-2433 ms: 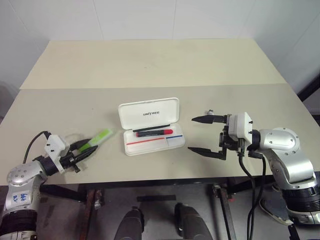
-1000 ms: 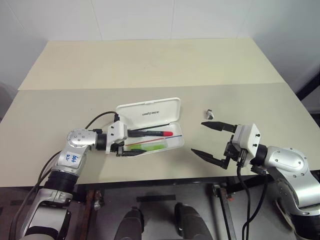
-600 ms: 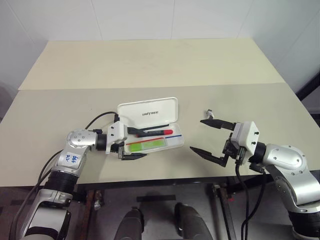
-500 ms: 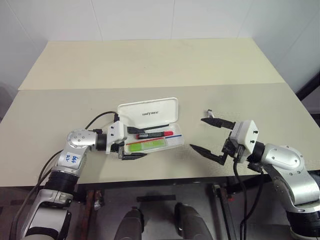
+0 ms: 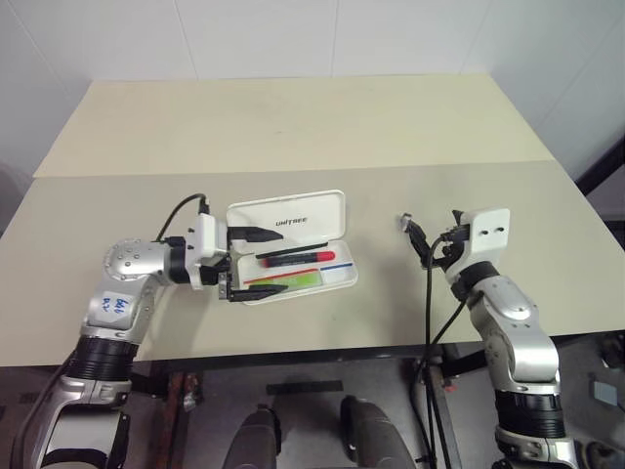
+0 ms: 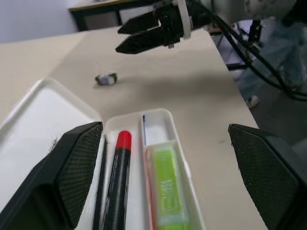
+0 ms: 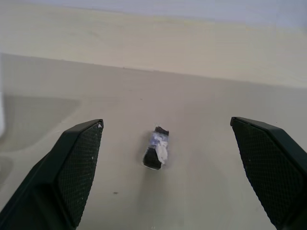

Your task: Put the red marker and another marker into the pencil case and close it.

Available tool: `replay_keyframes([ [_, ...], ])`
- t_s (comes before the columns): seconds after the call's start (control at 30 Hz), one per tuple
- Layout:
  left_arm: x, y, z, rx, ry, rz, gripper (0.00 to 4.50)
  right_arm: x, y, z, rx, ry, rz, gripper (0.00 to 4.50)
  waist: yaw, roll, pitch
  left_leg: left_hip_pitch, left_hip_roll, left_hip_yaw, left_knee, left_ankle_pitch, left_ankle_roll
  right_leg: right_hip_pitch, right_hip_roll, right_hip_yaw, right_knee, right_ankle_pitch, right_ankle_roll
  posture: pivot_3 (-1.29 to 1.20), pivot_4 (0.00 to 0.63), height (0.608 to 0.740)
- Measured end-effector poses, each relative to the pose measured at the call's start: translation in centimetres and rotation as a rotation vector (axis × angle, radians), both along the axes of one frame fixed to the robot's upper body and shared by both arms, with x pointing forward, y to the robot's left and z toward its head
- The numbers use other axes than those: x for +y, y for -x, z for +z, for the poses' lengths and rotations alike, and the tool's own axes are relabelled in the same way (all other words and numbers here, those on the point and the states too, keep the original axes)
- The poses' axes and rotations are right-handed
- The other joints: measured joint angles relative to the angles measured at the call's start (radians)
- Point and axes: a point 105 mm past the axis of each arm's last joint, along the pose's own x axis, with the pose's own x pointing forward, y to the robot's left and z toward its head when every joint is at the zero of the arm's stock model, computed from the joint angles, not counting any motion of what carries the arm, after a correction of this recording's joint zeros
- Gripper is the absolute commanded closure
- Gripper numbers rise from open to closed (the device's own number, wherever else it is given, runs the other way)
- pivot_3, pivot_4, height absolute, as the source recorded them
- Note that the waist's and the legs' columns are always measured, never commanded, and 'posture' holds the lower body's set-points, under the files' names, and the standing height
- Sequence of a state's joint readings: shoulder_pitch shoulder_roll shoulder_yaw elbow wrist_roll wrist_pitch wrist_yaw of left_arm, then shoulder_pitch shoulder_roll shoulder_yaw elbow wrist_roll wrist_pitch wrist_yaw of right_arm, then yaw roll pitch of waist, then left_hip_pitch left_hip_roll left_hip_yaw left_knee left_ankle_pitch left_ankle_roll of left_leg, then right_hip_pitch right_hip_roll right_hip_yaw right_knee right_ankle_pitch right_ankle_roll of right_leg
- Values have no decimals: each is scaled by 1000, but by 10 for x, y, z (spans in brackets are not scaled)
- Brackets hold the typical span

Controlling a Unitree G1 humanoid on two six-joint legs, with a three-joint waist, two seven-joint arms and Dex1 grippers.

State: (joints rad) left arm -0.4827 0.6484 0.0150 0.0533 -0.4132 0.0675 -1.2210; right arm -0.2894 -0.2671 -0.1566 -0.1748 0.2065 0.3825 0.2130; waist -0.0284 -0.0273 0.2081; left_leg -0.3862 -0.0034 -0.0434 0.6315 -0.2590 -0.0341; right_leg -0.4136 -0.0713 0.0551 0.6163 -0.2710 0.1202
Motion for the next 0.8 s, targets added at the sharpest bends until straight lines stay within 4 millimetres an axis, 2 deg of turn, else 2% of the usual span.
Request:
replay_keyframes([
  [0.23, 16, -2, 12, 1, -2, 61, 27, 16, -24, -22, 94, -22, 11, 0, -2, 0, 0, 0, 0, 0, 0, 0, 0, 0, 0, 0, 0, 0, 0, 0, 150, 740],
  [0.5, 27, -2, 18, -27, -8, 110, 27, 16, -59, -35, 137, -37, -62, 0, -6, 0, 0, 0, 0, 1, -2, 0, 0, -1, 0, 0, 0, 0, 0, 0, 150, 740],
  [0.63, 26, 0, 18, -33, -6, 118, 0, 18, -70, -35, 134, -50, -88, 1408, -7, 0, 0, 0, 0, 1, -1, 0, 0, -1, 0, 1, 0, 0, 0, 0, 150, 740],
  [0.8, 23, 3, 20, -47, -9, 114, 0, 20, -72, -35, 127, -45, -87, 3193, -11, 0, 0, 0, 0, 1, -1, 0, 0, -1, 1, 1, 1, 0, 0, 0, 150, 740],
])
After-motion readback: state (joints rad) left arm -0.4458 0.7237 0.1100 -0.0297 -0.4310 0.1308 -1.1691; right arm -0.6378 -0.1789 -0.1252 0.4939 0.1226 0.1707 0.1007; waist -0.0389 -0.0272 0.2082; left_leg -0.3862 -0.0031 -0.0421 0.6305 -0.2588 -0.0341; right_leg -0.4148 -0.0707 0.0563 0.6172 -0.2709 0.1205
